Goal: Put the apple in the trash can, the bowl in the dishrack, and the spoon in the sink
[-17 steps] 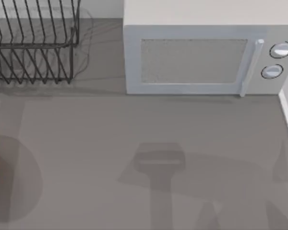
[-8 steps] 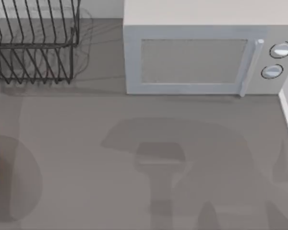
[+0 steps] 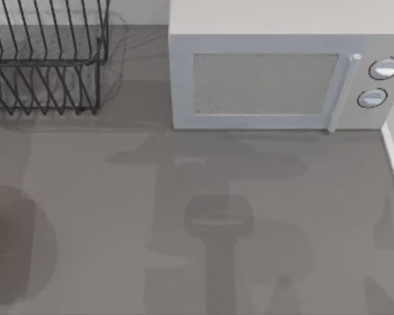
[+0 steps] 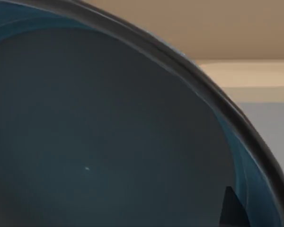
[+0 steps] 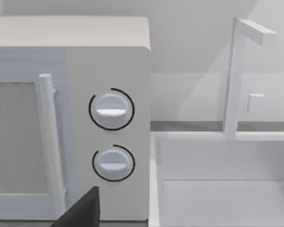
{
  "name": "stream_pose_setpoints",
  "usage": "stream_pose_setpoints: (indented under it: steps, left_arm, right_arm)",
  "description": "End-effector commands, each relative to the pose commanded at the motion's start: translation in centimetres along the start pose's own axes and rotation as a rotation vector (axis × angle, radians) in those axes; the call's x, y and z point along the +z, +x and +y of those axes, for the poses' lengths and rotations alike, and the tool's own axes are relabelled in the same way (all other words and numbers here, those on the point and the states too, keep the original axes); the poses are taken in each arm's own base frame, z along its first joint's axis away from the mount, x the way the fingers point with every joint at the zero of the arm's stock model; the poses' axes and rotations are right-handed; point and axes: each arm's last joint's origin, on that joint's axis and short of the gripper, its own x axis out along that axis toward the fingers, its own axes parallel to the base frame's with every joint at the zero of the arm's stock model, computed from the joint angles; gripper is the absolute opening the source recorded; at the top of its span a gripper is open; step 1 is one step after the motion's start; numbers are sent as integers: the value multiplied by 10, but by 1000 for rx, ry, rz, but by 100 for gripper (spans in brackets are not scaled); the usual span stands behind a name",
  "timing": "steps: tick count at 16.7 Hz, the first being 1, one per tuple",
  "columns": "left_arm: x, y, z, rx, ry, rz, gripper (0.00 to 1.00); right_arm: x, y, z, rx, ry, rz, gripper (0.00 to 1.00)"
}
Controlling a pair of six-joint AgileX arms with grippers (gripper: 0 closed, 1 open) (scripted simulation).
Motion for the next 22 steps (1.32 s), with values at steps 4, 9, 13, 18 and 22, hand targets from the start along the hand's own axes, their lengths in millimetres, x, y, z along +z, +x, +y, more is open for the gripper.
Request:
stream_pose_setpoints:
  steps: [4, 9, 13, 18, 22]
  left_arm:
    - [-54, 19, -8, -1, -4, 10, 0]
    - [-69, 22, -10, -1, -6, 22, 0]
    - [-69, 22, -10, -1, -6, 22, 23]
    - [-69, 22, -10, -1, -6, 22, 60]
    - [-69, 22, -10, -1, -6, 22, 90]
  right_arm:
    - [0, 0, 0, 0, 0, 0, 100]
    - [0, 0, 0, 0, 0, 0, 100]
    - [0, 0, 0, 0, 0, 0, 100]
    - [0, 0, 0, 0, 0, 0, 100]
    - [0, 0, 0, 0, 0, 0, 100]
